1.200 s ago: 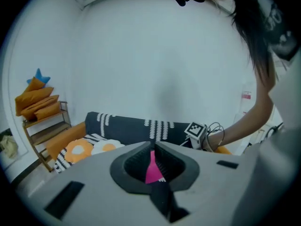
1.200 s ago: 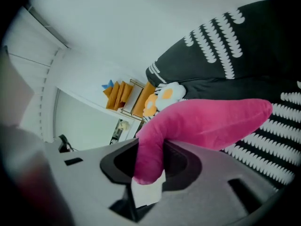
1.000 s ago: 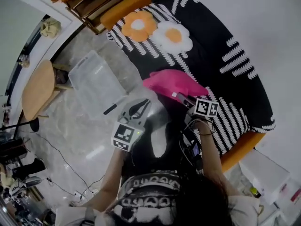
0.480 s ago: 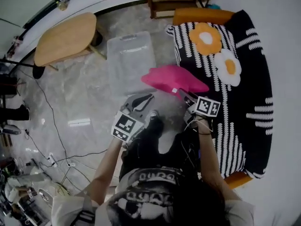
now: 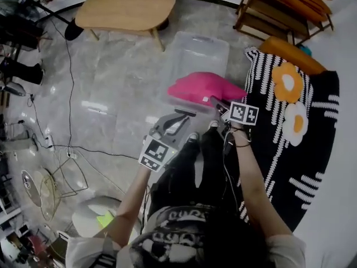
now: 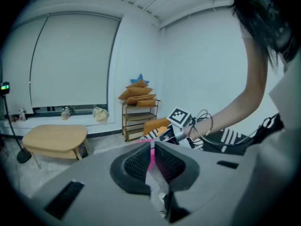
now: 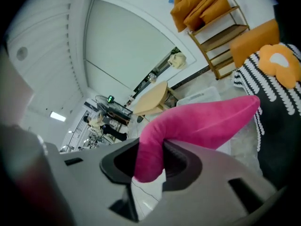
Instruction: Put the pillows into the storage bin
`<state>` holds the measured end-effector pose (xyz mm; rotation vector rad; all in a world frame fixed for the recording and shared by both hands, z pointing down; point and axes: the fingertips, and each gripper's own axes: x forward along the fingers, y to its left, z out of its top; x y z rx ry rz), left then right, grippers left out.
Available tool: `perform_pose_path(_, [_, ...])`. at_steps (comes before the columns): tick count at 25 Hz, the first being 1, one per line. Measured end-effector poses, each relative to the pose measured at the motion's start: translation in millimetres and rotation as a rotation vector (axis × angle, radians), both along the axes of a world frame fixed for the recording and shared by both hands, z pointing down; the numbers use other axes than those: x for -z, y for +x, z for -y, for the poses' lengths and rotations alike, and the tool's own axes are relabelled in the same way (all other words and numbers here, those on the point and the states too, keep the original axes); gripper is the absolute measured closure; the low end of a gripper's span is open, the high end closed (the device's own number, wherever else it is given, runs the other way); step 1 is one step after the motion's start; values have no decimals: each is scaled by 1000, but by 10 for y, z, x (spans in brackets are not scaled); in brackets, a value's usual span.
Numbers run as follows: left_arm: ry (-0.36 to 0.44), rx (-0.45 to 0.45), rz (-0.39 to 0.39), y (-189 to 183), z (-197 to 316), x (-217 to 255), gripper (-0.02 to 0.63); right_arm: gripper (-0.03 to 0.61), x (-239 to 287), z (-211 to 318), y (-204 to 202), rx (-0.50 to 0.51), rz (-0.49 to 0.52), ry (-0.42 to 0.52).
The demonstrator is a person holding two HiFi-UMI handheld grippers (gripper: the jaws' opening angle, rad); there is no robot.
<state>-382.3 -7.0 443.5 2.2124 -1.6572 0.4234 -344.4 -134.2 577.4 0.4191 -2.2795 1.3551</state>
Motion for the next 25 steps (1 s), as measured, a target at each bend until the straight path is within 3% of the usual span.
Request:
perform_pose_path(4, [-47,108,-2,-307,-207,-201,589,438,-426,72,-482,116,-62,28])
perform_pose_path(6, [-77,176,12,-456,-302,-271,589,335,-642,92,-659,187,-89,58])
perform_pose_path(7, [-86,213,15,-517,-346,-297,589,320,-708,93,-727,225,-93,80])
perform_pose_path(9, [-89,271,11,-610,-386,-340,589,311,-719,144,-845,275,-80,142])
perform_pose_path(12, [-78,299,10,-665,-294,-374,589,295,-479,370,-957,270,-36,281])
perform_pose_path(14, [-69,279,17,-610,-187,-351,589,295,-214,546,-926,271,-34,431])
perform_pose_path(19, [-27,114,52,-309,82,-138,589,296,856,947,-688,303,-97,941])
perform_pose_path(23, [10,-6,69,-5,167,37,589,298,1837,1101,-400,219,-94,1204])
perform_pose_path(25, [36,-93,74,179,258,88,589,296,2174,1209,-116,174,-165,1321])
